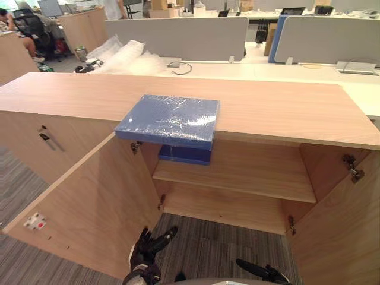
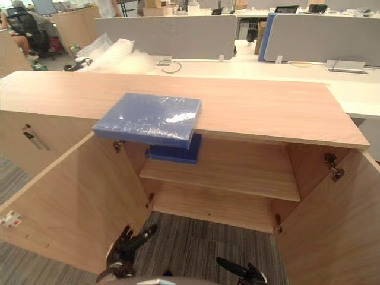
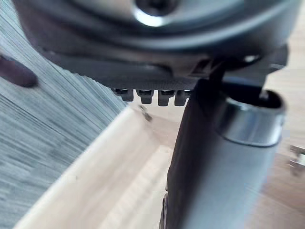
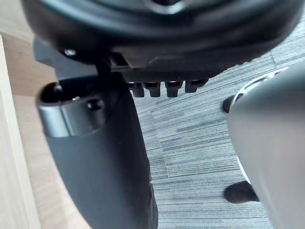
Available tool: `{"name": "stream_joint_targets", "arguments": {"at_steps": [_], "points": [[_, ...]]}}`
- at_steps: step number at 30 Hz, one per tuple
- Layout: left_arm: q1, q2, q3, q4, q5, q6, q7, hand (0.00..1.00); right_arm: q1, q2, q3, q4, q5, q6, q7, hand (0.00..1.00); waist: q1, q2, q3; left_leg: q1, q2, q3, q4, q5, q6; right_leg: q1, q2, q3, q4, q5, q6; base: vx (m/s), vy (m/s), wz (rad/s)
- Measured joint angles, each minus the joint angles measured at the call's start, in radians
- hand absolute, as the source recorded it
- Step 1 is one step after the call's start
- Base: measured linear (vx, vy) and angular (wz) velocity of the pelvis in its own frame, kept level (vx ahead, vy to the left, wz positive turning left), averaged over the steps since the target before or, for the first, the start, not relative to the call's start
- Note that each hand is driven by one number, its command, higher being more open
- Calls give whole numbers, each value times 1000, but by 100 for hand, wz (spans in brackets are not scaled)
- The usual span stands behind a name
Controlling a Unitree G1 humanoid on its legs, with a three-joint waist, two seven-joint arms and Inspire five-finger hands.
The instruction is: Walk over to the cabinet, pick up the folder, carry it to the office cabinet, place the folder inside the office cabinet, then close the office cabinet door
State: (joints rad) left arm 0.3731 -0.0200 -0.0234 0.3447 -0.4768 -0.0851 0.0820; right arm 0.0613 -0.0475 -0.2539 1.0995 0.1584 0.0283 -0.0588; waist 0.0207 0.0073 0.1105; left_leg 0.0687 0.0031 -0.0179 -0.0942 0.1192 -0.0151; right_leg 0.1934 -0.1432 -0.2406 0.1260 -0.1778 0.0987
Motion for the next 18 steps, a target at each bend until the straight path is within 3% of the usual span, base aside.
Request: {"name": "stream_joint_targets", "arguments": {"at_steps": [5, 8, 11, 18], "points": [[16, -44, 11, -172, 223, 0, 60, 100, 30, 18, 49, -44, -2, 15, -21, 100, 30, -18, -16, -12, 4, -5, 0, 8, -7, 4, 5, -15, -12, 0, 8, -5, -27, 11], [18, -46, 21, -228, 292, 2, 109, 100, 36, 40, 60, -46, -2, 15, -35, 100, 30, -47, -30, -14, -4, -20, 1, 10, -4, 21, -1, -36, -21, 1, 7, 86, -29, 19], [20, -47, 8, -359, 373, 2, 191, 100, 51, 58, 79, -41, -1, 14, -41, 100, 56, -81, -51, -18, -5, -14, 6, 6, -10, 29, -1, -35, -37, 6, 6, 102, -9, 2], [-47, -38, -9, -537, 750, 1, 454, 100, 67, 56, 89, -37, -1, -4, -90, 100, 68, -69, -69, -4, 13, 16, 1, -28, -19, 34, 10, -1, -45, 20, 1, -20, -7, -14]]}}
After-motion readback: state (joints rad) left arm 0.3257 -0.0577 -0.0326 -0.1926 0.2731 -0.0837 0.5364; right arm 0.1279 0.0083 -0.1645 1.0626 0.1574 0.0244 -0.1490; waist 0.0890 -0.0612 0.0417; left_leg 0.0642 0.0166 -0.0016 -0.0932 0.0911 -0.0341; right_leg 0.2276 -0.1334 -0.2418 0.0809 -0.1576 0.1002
